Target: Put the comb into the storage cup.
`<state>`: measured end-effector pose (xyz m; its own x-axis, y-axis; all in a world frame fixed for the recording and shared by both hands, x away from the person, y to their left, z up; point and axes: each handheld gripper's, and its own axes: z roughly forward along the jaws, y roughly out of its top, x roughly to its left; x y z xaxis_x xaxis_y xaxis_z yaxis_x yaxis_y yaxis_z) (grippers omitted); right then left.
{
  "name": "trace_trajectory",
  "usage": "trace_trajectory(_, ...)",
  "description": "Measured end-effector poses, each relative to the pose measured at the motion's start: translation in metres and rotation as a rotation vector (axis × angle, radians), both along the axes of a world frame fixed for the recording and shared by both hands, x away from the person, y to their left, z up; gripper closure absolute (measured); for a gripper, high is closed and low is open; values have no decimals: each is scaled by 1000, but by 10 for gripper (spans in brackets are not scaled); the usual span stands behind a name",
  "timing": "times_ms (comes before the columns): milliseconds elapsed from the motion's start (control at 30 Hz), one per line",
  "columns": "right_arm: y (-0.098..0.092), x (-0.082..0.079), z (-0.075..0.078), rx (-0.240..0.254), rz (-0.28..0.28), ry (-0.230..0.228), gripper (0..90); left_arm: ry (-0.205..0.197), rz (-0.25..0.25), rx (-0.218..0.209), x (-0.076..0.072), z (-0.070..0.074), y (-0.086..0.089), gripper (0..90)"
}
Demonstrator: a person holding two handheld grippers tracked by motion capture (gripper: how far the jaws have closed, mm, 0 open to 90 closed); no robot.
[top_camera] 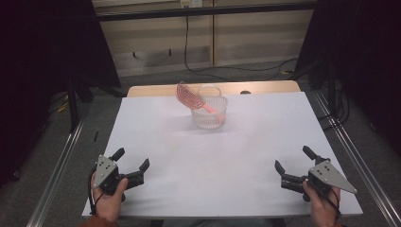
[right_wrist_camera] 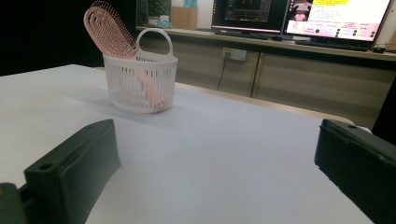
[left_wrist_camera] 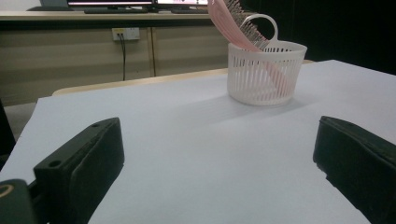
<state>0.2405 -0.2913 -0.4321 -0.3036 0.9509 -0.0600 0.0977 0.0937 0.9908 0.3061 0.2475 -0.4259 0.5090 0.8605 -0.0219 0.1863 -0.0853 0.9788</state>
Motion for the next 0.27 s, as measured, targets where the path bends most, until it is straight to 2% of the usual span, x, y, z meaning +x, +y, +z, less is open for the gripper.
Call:
trace_trajectory(33,0,0,0,-1,0,0,0,-7,2,-16,0,0,0,20)
trace_trajectory(267,0,1,0,0,3,4,0,-11,-5,-14,0,1,2,20)
